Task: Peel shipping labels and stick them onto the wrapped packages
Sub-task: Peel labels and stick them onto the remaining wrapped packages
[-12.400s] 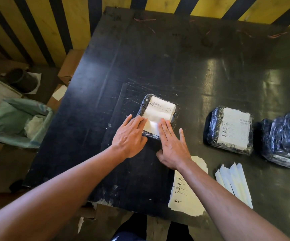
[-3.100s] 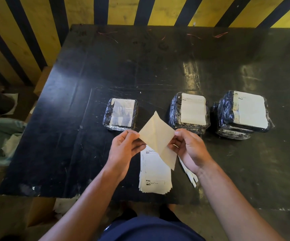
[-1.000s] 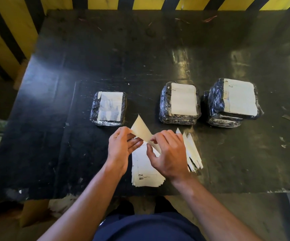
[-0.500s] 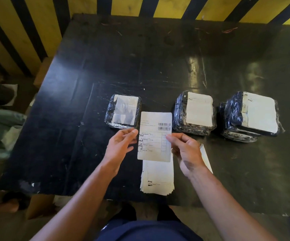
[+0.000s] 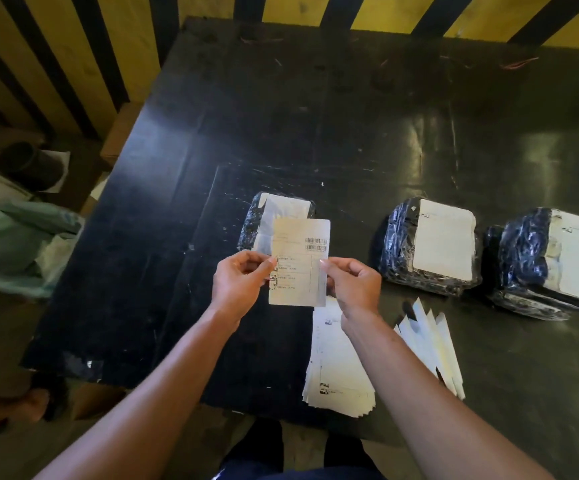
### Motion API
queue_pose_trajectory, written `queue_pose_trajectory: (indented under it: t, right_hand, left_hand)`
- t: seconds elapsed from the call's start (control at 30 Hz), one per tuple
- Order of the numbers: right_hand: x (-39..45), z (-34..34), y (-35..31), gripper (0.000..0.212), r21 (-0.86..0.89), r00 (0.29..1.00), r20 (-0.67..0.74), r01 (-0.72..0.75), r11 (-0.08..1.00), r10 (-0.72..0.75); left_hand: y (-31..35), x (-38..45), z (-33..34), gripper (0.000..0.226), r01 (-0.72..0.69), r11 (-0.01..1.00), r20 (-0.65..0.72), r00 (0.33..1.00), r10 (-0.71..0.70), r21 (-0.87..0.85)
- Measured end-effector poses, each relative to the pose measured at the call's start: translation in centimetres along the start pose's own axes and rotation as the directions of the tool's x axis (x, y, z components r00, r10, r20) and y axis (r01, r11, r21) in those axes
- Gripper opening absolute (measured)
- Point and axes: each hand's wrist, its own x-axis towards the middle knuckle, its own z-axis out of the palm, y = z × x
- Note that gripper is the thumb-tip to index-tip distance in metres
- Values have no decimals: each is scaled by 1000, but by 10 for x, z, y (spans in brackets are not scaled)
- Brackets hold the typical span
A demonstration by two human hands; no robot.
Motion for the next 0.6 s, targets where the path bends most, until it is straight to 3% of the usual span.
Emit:
queue_pose_trajectory:
  t: [0.1,0.2,0.33,0.6]
  right_hand:
    - [19,25,-9,4,-54,997,-59,56,997,-59]
    - [38,46,-17,32,-95,990,-84,105,990,-113]
    - [61,70,-19,9,-169,987,-124,83,982,-105]
    - [87,95,-12,8,-169,981,-192,-2,986,-31]
  left_hand:
    - [3,29,-4,10,1,999,-50,999,1,38]
    - [7,63,-5,10,27,998,-104,994,-20,63]
    - [11,100,-5,12,48,987,-122,992,-30,153]
    - [15,138,-2,14,63,948,-104,994,-32,311]
